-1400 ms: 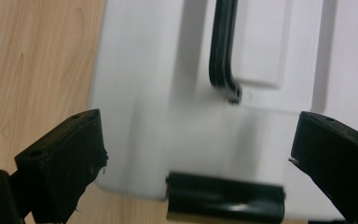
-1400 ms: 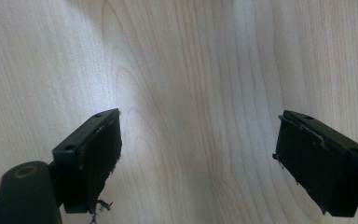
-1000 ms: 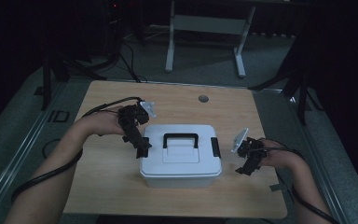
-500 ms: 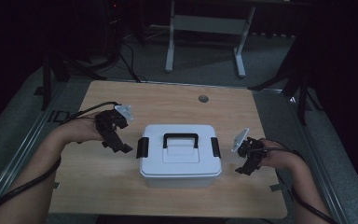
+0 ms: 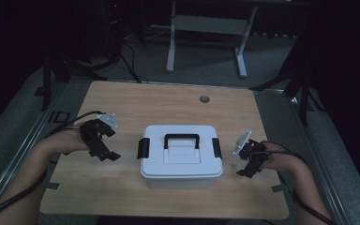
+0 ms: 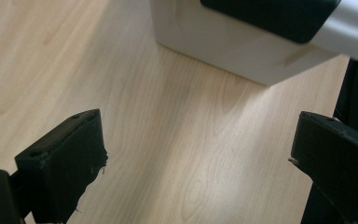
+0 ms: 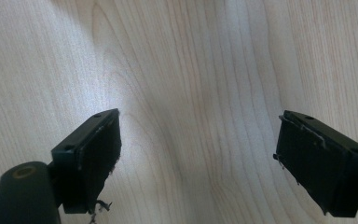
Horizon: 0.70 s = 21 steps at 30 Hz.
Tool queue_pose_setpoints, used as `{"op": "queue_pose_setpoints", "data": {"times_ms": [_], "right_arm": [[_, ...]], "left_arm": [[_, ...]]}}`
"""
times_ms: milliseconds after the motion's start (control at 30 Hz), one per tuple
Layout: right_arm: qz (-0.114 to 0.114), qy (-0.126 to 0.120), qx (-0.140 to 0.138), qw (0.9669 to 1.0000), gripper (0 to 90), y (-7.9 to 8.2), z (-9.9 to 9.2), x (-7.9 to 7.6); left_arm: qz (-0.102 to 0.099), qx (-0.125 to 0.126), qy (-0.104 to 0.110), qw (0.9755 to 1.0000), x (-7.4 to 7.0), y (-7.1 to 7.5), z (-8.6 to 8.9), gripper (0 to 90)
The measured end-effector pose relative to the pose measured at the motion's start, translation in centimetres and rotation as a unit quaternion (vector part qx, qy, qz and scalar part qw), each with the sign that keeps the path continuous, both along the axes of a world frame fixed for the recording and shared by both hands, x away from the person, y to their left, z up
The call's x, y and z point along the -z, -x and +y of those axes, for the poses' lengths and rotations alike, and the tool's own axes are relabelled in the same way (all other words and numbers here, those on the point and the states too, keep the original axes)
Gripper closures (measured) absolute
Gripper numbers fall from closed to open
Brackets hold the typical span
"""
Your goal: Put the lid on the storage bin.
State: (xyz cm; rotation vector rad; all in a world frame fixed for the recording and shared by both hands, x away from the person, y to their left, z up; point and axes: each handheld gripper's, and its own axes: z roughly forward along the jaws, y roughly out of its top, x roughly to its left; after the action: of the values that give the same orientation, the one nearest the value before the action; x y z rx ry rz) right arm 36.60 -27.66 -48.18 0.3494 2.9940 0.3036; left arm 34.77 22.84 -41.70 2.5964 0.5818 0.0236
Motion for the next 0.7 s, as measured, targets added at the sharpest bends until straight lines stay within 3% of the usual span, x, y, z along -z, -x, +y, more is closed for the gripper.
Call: {"op": "queue_pose_setpoints", "data": {"times_ms": [333,467,700], "right_arm": [[-0.010,-0.007,0.006,0.9999,13.7,0.3,-0.5,0.2],[-0.010,-0.009,0.009,0.9999,13.7,0.4,-0.6,0.4],[-0.016,-0.015,0.014,0.9997,13.7,0.6,-0.8,0.8]], "left_arm": [[0.015,-0.018,0.012,0.9997,2.6,0.7,1.9,2.2],[0.025,-0.020,0.030,0.9990,3.6,1.0,2.5,2.7],[0.021,-0.027,0.034,0.9988,5.1,1.6,3.3,2.7]]}}
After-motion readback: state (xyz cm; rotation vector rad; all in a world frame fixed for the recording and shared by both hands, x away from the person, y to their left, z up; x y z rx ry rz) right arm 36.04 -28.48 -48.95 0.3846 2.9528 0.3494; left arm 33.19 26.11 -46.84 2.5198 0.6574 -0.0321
